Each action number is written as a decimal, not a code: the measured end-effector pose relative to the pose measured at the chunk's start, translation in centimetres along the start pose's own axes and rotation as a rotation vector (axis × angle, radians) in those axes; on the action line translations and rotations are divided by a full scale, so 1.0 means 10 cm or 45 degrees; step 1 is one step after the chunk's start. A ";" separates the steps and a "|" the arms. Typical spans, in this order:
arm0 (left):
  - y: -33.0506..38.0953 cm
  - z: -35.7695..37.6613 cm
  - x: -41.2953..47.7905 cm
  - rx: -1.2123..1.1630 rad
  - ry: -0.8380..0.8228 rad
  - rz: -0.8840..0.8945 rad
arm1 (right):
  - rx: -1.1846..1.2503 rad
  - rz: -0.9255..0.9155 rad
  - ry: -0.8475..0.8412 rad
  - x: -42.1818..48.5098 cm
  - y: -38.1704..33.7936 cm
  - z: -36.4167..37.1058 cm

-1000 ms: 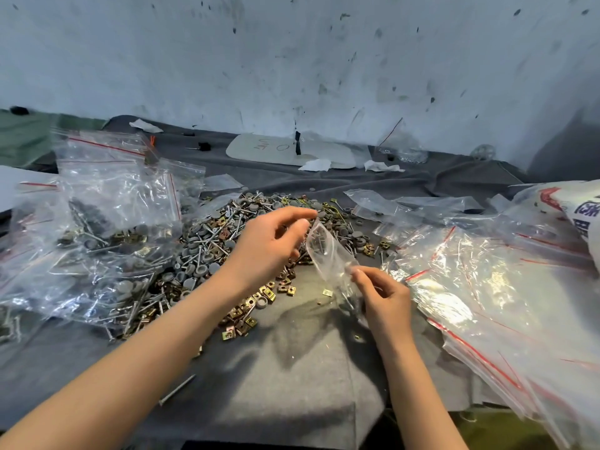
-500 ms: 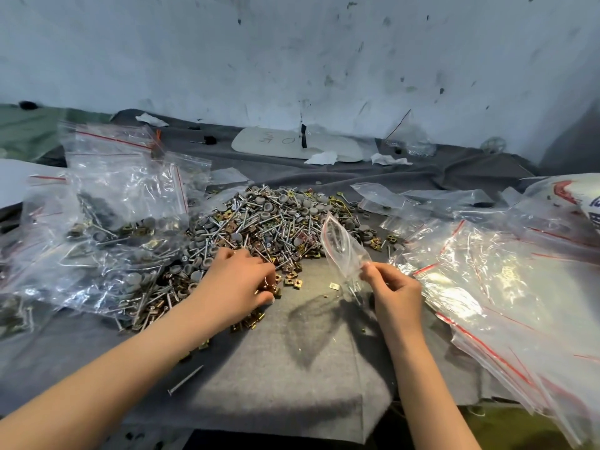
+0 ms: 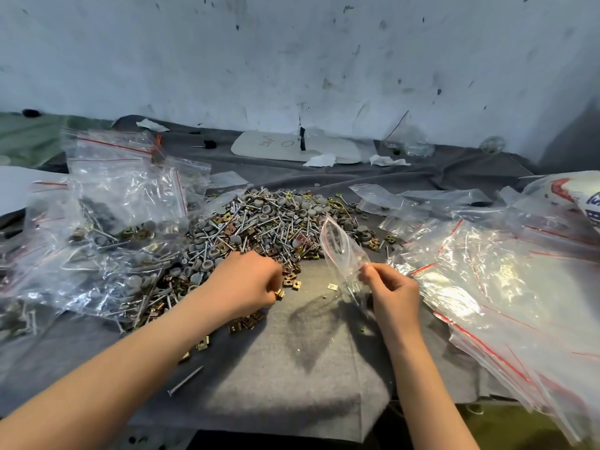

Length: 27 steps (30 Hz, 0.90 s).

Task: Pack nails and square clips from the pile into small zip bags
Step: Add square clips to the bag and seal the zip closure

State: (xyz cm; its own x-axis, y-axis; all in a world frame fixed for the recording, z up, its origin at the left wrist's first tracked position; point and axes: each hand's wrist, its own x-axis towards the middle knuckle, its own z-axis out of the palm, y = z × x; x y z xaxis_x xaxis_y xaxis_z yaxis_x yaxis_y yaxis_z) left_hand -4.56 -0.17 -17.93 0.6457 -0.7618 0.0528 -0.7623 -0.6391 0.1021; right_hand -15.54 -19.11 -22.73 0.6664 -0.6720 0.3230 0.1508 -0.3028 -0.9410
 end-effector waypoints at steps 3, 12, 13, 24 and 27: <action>0.01 0.03 -0.04 0.077 -0.054 -0.017 | 0.002 -0.001 -0.003 -0.01 0.00 0.00; 0.07 -0.04 -0.02 0.114 -0.077 0.035 | -0.017 0.007 -0.006 -0.02 -0.02 0.00; 0.09 -0.07 0.00 -0.003 -0.069 0.020 | -0.021 0.013 -0.004 -0.02 -0.01 0.00; 0.47 -0.49 0.21 -1.025 0.429 0.015 | -0.040 0.031 -0.013 -0.02 -0.01 0.00; 0.48 -0.43 0.23 -0.957 0.480 0.035 | -0.046 0.029 -0.016 -0.02 -0.01 0.00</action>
State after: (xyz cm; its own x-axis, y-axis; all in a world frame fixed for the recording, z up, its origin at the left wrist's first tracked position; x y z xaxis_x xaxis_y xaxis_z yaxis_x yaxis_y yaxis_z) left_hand -6.51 -4.53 -13.06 0.7009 -0.6039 0.3796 -0.6317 -0.2783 0.7236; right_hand -15.74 -18.95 -22.67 0.6783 -0.6706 0.3003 0.1094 -0.3120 -0.9438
